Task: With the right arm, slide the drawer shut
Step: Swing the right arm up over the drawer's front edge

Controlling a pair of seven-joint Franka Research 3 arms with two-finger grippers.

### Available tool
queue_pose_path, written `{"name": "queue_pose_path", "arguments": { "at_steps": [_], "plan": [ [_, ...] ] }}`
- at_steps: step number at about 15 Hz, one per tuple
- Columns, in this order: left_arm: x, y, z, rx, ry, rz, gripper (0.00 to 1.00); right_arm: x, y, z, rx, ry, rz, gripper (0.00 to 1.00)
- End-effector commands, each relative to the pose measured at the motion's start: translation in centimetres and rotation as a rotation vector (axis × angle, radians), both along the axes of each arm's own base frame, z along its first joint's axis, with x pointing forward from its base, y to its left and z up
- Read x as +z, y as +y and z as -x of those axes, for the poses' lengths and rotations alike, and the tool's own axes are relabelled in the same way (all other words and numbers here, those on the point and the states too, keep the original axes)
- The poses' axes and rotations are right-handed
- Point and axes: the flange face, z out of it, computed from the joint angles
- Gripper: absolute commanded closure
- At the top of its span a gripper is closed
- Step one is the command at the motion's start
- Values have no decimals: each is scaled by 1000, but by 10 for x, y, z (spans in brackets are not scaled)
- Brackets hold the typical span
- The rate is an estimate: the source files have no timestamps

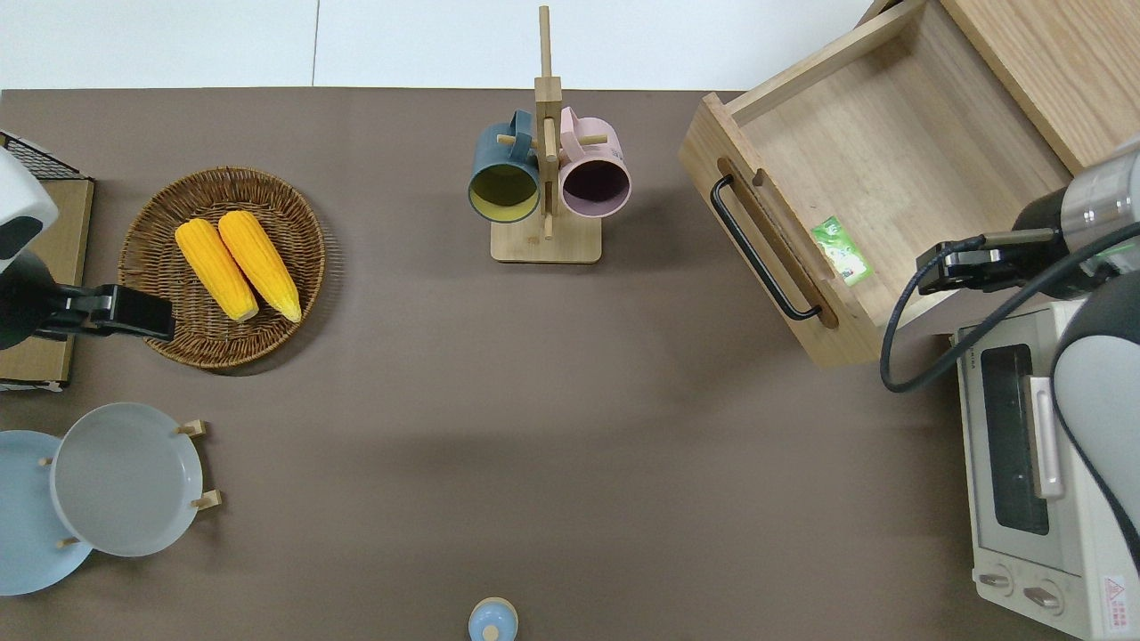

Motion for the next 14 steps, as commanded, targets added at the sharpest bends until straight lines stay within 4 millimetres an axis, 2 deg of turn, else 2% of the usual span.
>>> {"name": "queue_pose_path", "arguments": {
  "at_steps": [1, 8, 9, 13, 14],
  "plan": [
    [3, 1, -2, -12, 8, -16, 7, 1, -3, 5, 33, 13, -21, 1000],
    [4, 1, -2, -12, 5, -16, 7, 1, -5, 6, 28, 22, -18, 1000],
    [4, 1, -2, -12, 5, -16, 7, 4, -6, 10, 26, 26, -16, 1000],
    [4, 1, -2, -12, 5, -16, 7, 40, 9, 32, 37, -34, -11, 1000],
    [4, 1, -2, -12, 5, -16, 7, 42, 13, 35, 27, -31, -13, 1000]
  ]
}}
